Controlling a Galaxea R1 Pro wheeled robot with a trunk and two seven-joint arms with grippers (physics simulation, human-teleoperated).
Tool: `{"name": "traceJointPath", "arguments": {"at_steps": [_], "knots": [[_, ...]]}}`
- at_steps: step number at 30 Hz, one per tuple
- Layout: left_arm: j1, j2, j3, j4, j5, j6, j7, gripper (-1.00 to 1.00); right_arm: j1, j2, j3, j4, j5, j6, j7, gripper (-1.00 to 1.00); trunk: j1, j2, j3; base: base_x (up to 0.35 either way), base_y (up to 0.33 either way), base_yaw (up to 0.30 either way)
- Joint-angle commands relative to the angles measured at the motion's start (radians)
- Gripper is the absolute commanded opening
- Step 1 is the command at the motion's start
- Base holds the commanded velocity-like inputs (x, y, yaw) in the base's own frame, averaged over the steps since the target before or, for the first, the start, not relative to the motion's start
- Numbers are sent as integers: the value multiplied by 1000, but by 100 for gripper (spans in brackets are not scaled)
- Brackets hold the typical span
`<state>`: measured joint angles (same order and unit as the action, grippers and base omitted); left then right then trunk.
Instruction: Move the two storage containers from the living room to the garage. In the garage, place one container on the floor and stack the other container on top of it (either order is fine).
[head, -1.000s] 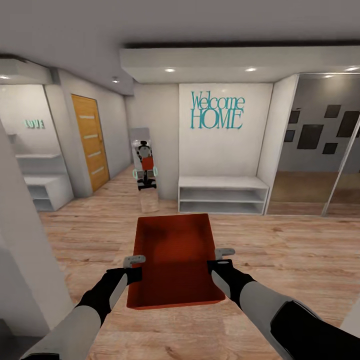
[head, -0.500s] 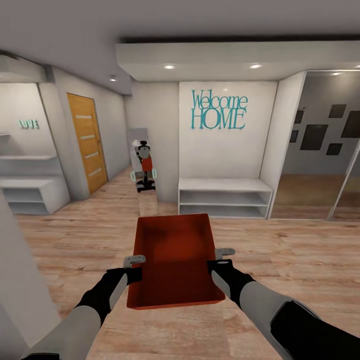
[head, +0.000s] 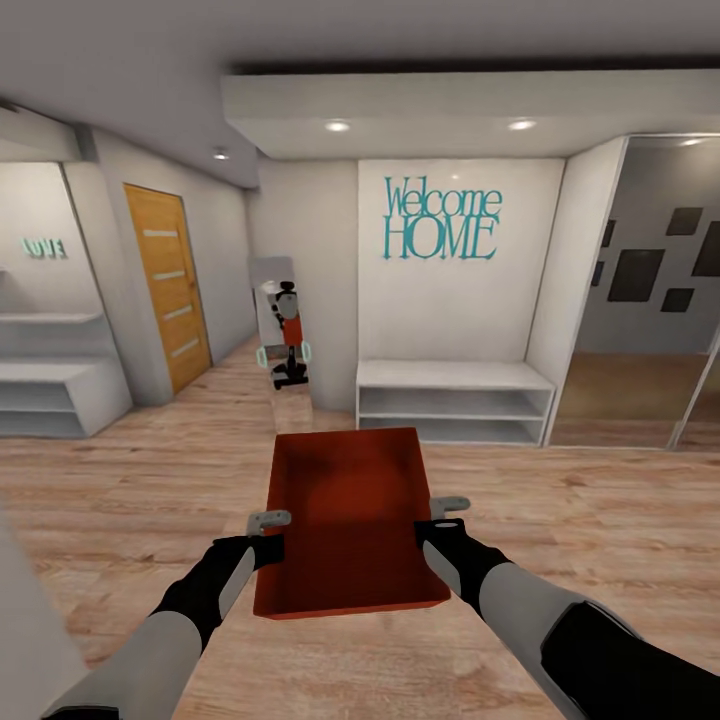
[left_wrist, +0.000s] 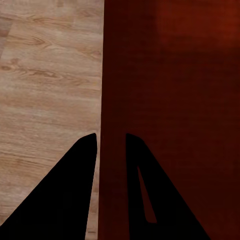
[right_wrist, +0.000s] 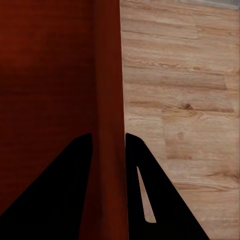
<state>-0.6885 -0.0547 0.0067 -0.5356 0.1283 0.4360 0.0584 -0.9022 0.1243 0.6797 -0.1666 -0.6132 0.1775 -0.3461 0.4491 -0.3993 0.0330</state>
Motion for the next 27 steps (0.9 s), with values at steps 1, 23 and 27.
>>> {"name": "traceJointPath", "arguments": {"at_steps": [1, 23, 27], "knots": [[0, -1, 13, 0, -16, 7, 50, -100, 0, 0, 11, -13, 2, 6, -2, -100, 1, -1, 0, 326, 0, 0], [0, -1, 13, 0, -16, 7, 50, -100, 0, -1, 11, -13, 0, 5, -2, -100, 1, -1, -2, 326, 0, 51], [0, -1, 13, 0, -16, 7, 50, -100, 0, 0, 11, -13, 0, 5, -2, -100, 1, -1, -4, 326, 0, 252]]}}
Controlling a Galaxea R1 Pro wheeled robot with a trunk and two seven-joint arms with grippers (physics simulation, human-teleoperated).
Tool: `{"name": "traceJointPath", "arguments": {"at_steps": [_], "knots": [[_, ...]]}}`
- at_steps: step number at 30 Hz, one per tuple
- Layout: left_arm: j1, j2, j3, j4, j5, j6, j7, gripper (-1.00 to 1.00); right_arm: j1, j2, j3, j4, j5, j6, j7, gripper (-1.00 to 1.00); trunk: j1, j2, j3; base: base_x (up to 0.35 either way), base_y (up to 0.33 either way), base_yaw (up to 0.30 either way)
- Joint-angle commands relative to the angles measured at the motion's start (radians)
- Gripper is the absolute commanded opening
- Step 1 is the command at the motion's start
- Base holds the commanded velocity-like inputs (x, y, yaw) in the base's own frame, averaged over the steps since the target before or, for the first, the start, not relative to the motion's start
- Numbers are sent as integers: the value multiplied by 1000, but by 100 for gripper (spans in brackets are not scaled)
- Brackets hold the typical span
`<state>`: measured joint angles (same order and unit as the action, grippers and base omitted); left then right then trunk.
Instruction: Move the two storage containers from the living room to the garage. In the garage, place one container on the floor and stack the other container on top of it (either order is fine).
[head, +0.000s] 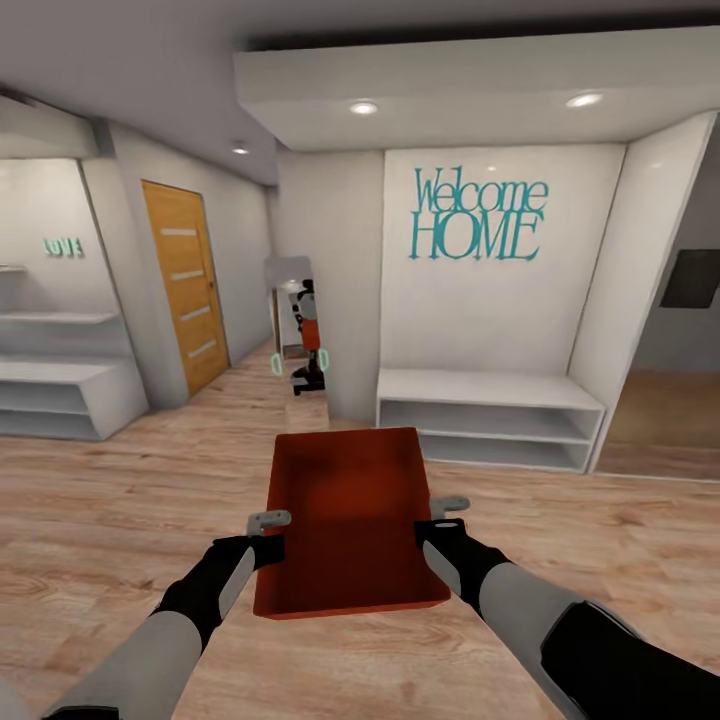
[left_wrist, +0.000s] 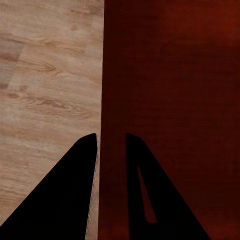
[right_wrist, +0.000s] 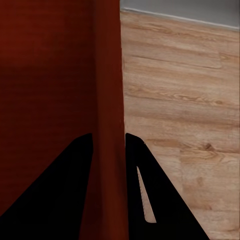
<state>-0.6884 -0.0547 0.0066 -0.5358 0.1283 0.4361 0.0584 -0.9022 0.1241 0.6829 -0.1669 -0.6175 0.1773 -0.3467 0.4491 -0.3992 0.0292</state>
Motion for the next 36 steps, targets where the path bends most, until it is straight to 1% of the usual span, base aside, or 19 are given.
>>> {"name": "traceJointPath", "arguments": {"at_steps": [1, 8, 20, 36], "knots": [[0, -1, 13, 0, -16, 7, 50, -100, 0, 0, 7, -13, 4, 5, -2, -100, 1, -1, -1, 326, 0, 256], [0, -1, 13, 0, -16, 7, 50, -100, 0, 0, 7, -12, 4, 5, -2, -100, 1, -1, -4, 326, 0, 229], [0, -1, 13, 0, -16, 7, 50, -100, 0, -1, 7, -13, 5, 5, -2, -100, 1, -1, -5, 326, 0, 32], [0, -1, 13, 0, -16, 7, 50, -100, 0, -1, 7, -13, 5, 5, -2, -100, 1, -1, -11, 326, 0, 251]]}}
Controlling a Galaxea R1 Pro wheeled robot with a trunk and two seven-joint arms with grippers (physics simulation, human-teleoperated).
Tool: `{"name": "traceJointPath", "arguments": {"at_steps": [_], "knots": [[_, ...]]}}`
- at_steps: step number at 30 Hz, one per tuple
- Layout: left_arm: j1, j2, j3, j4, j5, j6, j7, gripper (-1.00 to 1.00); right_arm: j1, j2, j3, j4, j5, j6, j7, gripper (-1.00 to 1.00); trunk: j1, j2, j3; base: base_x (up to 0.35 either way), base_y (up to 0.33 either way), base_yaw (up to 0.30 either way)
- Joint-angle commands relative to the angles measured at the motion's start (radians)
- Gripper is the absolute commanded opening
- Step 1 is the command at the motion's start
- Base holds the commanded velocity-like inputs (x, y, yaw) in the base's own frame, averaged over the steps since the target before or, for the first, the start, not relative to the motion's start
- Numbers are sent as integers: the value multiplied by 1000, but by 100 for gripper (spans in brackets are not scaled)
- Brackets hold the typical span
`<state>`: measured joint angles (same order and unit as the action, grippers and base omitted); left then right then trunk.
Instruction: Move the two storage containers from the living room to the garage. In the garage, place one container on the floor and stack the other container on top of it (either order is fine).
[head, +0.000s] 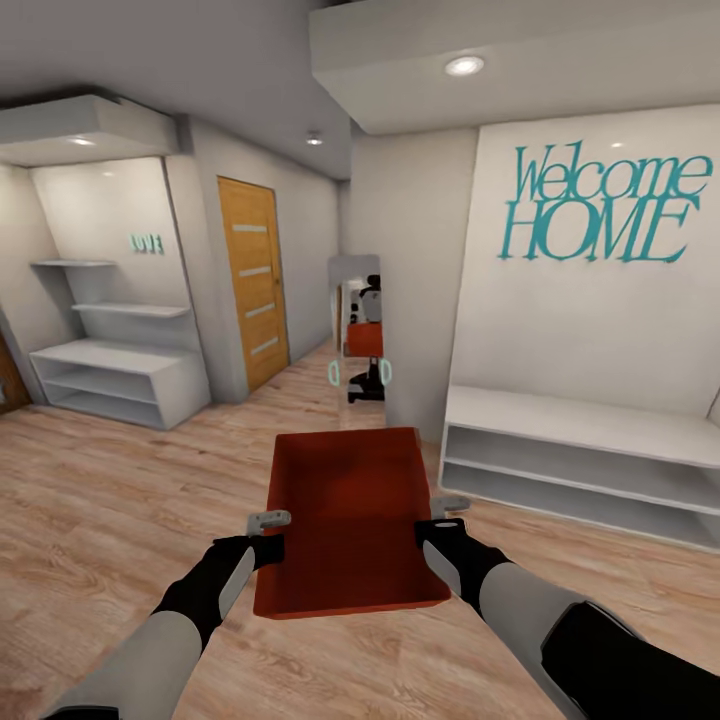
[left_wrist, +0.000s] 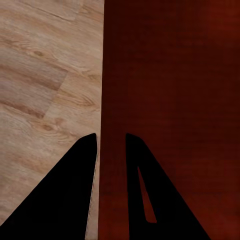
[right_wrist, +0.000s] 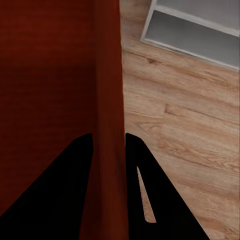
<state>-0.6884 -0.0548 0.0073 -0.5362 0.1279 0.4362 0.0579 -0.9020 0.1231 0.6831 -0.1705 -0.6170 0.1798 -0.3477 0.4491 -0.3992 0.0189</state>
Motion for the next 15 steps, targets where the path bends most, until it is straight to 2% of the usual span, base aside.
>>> {"name": "traceJointPath", "arguments": {"at_steps": [1, 15], "knots": [[0, 0, 13, 1, -16, 7, 51, -100, 0, 0, 7, -9, 5, 3, 0, -100, 1, -1, -1, 326, 0, 262], [0, 0, 13, 1, -16, 7, 51, -100, 0, 0, 7, -9, 5, 3, 0, -100, 1, -1, -6, 326, 0, 252]]}}
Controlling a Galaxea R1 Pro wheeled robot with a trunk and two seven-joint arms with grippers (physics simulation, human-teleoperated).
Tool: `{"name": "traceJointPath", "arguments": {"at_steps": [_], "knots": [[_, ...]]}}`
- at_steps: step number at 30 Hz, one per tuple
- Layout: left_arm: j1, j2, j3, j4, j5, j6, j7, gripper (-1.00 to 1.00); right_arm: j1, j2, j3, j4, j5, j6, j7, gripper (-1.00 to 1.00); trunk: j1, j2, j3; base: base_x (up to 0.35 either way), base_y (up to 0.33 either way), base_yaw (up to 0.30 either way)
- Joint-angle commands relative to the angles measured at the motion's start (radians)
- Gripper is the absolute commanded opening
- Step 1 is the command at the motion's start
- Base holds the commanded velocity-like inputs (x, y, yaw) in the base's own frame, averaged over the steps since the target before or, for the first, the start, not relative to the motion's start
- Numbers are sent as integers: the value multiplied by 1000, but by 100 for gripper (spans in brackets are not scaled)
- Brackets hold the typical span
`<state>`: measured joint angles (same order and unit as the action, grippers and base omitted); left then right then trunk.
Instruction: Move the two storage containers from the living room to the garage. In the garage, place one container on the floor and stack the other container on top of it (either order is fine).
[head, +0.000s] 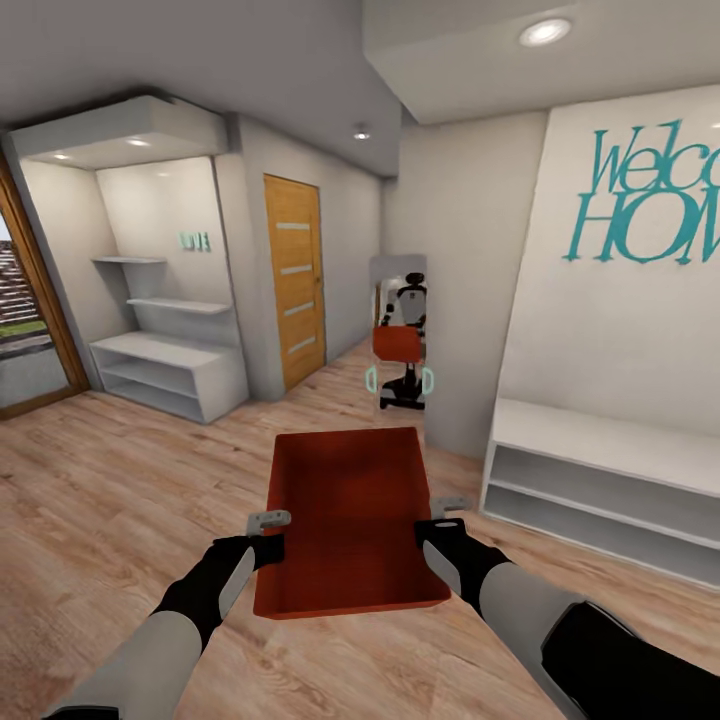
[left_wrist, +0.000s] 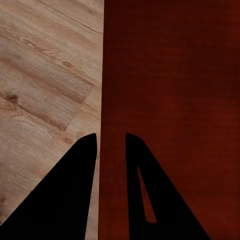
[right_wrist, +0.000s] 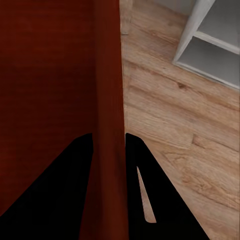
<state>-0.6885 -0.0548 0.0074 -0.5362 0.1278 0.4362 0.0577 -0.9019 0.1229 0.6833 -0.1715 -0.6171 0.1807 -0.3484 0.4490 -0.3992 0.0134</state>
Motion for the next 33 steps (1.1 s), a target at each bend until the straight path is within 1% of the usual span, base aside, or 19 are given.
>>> {"name": "traceJointPath", "arguments": {"at_steps": [1, 14, 33], "knots": [[0, 0, 13, 1, -16, 7, 51, -100, 0, -1, 6, -8, 5, 2, 0, -100, 1, -1, 0, 326, 0, 87], [0, 0, 13, 1, -16, 7, 51, -100, 0, -2, 5, -7, 5, 3, 0, -100, 1, -1, -1, 326, 0, 28], [0, 0, 13, 1, -16, 7, 51, -100, 0, -2, 6, -7, 5, 2, 0, -100, 1, -1, -1, 326, 0, 258]]}}
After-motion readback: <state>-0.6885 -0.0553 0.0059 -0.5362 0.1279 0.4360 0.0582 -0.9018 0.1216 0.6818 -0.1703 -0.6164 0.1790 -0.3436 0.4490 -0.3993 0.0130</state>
